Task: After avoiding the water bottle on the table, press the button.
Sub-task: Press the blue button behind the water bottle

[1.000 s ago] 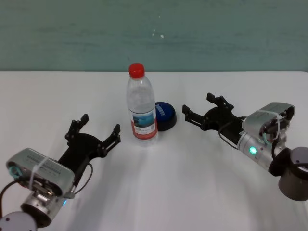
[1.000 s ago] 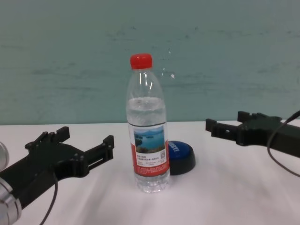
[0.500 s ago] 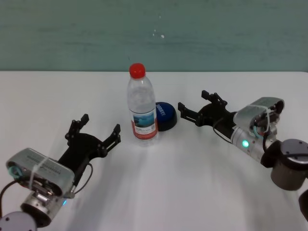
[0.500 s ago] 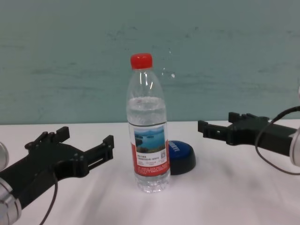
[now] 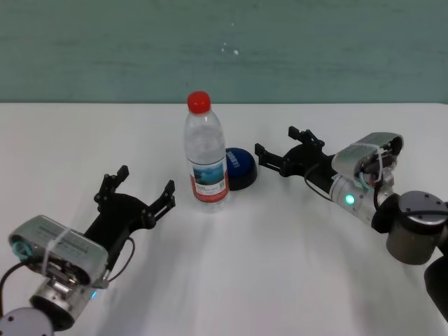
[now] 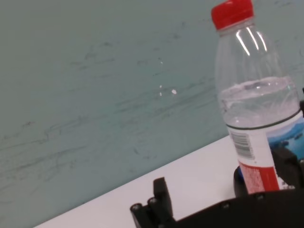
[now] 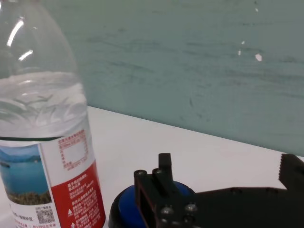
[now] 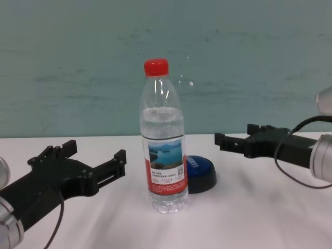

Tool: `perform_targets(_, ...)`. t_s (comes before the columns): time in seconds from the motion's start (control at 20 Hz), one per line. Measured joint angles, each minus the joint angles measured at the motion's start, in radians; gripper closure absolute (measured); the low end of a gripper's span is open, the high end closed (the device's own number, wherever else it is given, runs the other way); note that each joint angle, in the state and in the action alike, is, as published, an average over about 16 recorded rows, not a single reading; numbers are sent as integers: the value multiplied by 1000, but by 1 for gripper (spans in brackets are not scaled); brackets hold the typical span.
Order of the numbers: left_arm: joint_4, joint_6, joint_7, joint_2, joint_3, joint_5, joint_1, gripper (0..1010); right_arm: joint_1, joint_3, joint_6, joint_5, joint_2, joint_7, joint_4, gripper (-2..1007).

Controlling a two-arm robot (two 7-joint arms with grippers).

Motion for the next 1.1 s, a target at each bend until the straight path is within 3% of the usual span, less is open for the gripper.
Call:
perform_targets(0.55, 0, 0, 0, 0, 0, 0, 0, 10, 57, -15, -7, -8, -28, 18, 85, 1)
perform_targets(1.1, 0, 0, 0, 0, 0, 0, 0, 10, 92, -21, -12, -9, -48, 28, 147, 1)
